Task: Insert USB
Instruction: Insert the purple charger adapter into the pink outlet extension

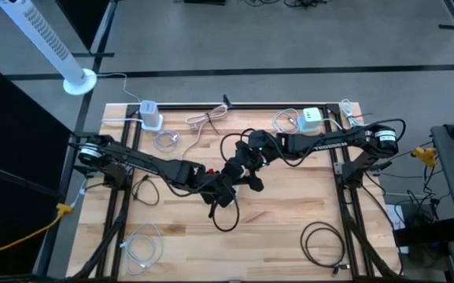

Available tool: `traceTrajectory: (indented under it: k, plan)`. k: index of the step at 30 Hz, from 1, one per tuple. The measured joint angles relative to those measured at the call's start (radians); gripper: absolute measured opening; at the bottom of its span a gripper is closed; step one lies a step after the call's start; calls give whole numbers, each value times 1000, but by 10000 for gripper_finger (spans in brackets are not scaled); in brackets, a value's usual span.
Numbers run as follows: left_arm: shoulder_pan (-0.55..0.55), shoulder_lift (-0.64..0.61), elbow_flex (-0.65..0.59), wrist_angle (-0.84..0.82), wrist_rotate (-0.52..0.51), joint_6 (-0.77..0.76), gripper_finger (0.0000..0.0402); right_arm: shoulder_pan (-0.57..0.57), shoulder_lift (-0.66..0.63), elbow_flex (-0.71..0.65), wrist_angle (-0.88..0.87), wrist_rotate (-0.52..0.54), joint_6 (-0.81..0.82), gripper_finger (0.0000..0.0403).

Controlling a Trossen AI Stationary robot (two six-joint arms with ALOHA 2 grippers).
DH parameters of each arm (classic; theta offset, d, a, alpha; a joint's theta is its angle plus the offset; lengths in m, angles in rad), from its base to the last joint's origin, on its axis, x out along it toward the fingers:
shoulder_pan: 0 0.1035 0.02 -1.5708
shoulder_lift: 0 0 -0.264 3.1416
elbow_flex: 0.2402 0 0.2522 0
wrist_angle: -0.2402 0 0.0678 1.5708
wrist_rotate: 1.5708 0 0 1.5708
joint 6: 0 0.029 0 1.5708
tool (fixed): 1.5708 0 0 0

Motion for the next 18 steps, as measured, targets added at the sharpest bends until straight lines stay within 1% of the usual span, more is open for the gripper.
traceTrajectory:
  k: [2,4,6,10,14,18]
  plan:
    - [0,0,0,0,-1,-1,118,0,-1,0,-2,4,30,299]
    - [0,0,0,-1,-6,-1,118,-1,-1,0,-7,12,37,283]
    - [0,0,-1,-2,-23,5,118,-1,-2,1,-17,20,43,257]
    - [1,1,-2,-4,-64,-1,118,-1,-3,2,-29,26,47,192]
    - [0,1,-2,-4,-64,-49,118,0,-3,2,-31,24,42,190]
    - [0,1,-2,-15,-43,-95,118,-1,-3,2,-33,21,18,190]
